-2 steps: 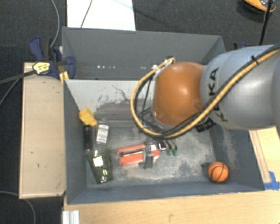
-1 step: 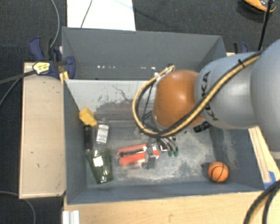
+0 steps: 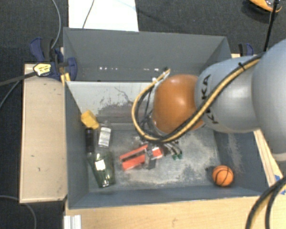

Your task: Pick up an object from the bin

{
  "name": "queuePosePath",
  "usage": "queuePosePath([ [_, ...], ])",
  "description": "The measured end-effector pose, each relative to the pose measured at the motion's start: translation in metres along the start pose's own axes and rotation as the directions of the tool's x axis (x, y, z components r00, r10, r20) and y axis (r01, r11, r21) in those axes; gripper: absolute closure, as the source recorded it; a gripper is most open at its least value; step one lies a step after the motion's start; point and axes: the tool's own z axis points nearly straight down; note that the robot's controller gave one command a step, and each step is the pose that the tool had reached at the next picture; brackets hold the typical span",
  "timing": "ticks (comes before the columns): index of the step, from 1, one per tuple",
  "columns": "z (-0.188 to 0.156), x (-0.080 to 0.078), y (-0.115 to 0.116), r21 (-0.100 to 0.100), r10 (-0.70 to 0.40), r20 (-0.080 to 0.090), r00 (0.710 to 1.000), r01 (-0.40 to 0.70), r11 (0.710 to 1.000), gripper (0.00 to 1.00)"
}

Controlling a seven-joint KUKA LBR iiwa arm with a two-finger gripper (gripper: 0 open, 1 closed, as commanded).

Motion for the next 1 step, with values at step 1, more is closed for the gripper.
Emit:
queuePosePath([
  [1, 0.0001, 0.0001, 0.0000, 0.000, 0.002, 0.000, 1.000, -0.002, 1.000, 1.00],
])
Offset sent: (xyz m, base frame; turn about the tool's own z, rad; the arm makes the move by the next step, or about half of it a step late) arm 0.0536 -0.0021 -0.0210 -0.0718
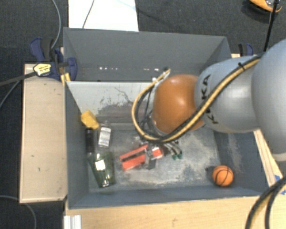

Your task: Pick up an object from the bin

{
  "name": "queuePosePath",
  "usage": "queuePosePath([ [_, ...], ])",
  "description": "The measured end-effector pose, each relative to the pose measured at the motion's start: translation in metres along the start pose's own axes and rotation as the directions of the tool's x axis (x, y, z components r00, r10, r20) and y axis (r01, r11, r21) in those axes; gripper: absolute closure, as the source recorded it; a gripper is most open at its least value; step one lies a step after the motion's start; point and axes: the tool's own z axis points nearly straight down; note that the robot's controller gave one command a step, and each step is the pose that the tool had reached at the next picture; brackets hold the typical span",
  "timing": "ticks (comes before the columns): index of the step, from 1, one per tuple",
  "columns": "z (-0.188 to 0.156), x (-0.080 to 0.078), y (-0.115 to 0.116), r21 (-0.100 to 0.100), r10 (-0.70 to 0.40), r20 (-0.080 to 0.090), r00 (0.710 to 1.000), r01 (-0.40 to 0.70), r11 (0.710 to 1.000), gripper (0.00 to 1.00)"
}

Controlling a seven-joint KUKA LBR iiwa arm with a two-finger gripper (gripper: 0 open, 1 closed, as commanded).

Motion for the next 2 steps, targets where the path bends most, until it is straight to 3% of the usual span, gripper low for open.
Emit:
queuePosePath([
  [1, 0.009, -0.023, -0.008, 0.000, -0.035, 0.001, 0.999, 0.035, 0.999, 1.00],
  [2, 0.018, -0.053, 0.007, 0.002, -0.051, 0.001, 0.999, 0.051, 0.999, 1.00],
])
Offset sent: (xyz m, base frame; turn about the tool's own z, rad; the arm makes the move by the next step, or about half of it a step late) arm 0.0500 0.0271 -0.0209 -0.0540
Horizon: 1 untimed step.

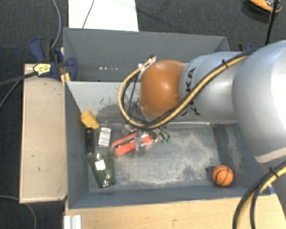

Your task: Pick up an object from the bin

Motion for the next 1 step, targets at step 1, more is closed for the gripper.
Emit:
queuePosePath([
  [1, -0.1044, 0.0049, 0.0050, -0.003, 0.025, 0.000, 1.000, -0.025, 1.000, 1.00],
])
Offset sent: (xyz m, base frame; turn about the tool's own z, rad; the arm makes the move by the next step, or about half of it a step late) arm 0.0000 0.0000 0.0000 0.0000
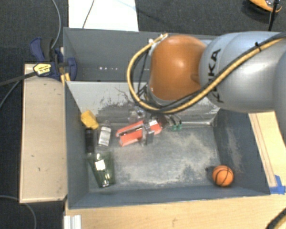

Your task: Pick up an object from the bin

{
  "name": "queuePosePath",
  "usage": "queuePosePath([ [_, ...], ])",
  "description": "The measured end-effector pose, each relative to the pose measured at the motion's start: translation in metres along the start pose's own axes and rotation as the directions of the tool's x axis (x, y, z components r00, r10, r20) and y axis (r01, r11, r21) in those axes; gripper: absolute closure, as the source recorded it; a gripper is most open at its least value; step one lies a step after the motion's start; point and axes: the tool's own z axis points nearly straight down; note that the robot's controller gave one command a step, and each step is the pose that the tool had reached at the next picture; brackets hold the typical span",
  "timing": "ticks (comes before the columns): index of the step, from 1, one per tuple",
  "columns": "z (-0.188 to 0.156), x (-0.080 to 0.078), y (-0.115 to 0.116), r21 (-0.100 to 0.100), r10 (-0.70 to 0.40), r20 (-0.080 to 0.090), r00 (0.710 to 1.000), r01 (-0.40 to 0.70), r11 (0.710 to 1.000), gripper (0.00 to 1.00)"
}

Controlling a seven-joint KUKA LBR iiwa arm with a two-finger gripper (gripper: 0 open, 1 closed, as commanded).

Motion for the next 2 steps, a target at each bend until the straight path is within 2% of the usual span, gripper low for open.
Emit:
queuePosePath([
  [1, 0.000, 0.000, 0.000, 0.000, 0.002, 0.000, 1.000, -0.002, 1.000, 1.00],
  [2, -0.044, -0.005, 0.002, 0.000, -0.010, -0.006, 1.000, 0.010, 1.000, 1.00],
])
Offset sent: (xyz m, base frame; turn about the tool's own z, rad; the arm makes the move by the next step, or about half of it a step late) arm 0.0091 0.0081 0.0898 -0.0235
